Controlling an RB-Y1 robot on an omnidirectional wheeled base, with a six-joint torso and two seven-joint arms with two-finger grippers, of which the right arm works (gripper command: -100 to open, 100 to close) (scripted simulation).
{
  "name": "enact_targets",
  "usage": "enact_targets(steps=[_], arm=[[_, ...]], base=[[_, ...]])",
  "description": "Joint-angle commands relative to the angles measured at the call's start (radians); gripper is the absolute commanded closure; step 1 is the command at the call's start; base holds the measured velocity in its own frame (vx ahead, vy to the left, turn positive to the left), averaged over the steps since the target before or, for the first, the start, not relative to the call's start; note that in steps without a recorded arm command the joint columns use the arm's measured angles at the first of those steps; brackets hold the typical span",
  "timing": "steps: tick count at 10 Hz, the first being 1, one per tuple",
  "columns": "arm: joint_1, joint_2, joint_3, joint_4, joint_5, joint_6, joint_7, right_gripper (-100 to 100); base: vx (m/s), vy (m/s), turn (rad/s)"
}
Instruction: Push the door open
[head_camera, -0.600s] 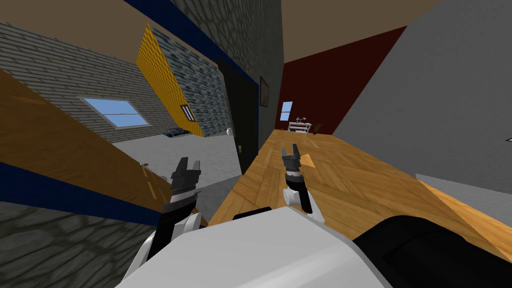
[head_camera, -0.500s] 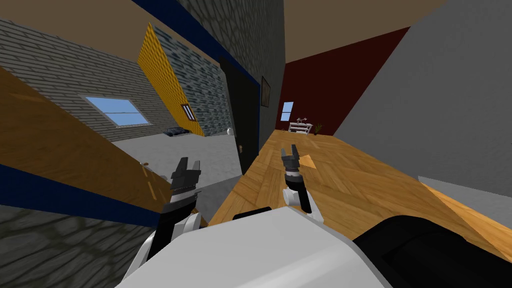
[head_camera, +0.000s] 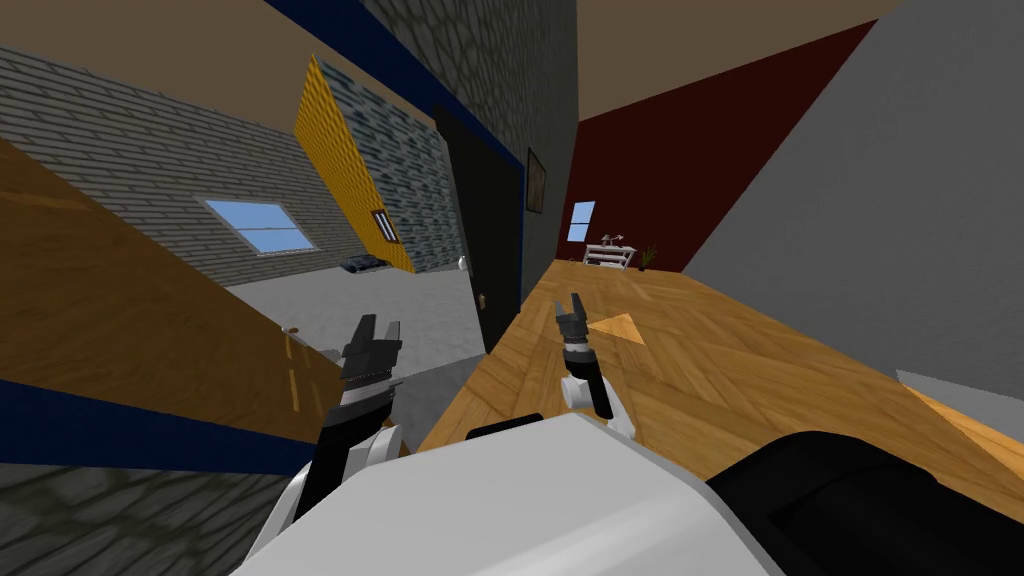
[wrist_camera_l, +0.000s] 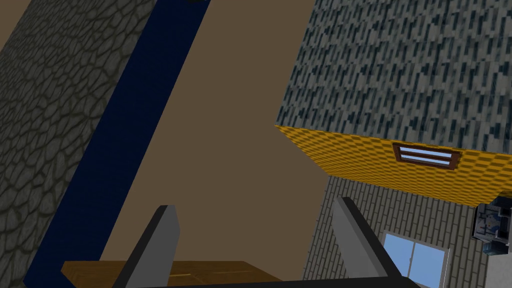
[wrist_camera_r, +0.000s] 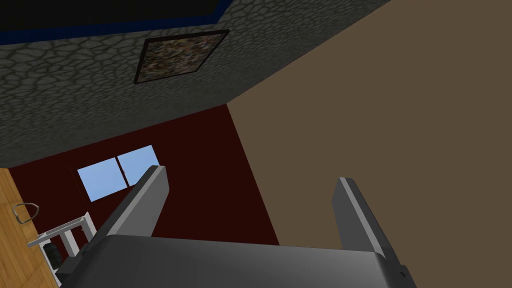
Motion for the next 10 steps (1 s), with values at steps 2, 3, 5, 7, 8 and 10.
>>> enact_targets(steps=[2, 3, 5, 7, 8, 10], arm=[[-0.014, -0.009, 0.013, 0.049, 0.003, -0.01, 0.002, -100], [-0.022, -0.013, 0.018, 0.07, 0.004, -0.013, 0.003, -100], [-0.037, -0.02, 0.028, 0.113, 0.007, -0.019, 0.005, -100], [-0.054, -0.027, 0.039, 0.161, 0.009, -0.025, 0.007, -100], [-0.063, -0.03, 0.045, 0.186, 0.011, -0.029, 0.008, -100], [-0.081, -0.036, 0.057, 0.236, 0.014, -0.035, 0.01, -100]], base=[[0.085, -0.02, 0.077], [0.091, -0.003, 0.08], [0.09, -0.03, 0.069], [0.096, -0.043, 0.092], [0.103, -0.052, 0.1], [0.095, -0.046, 0.087]])
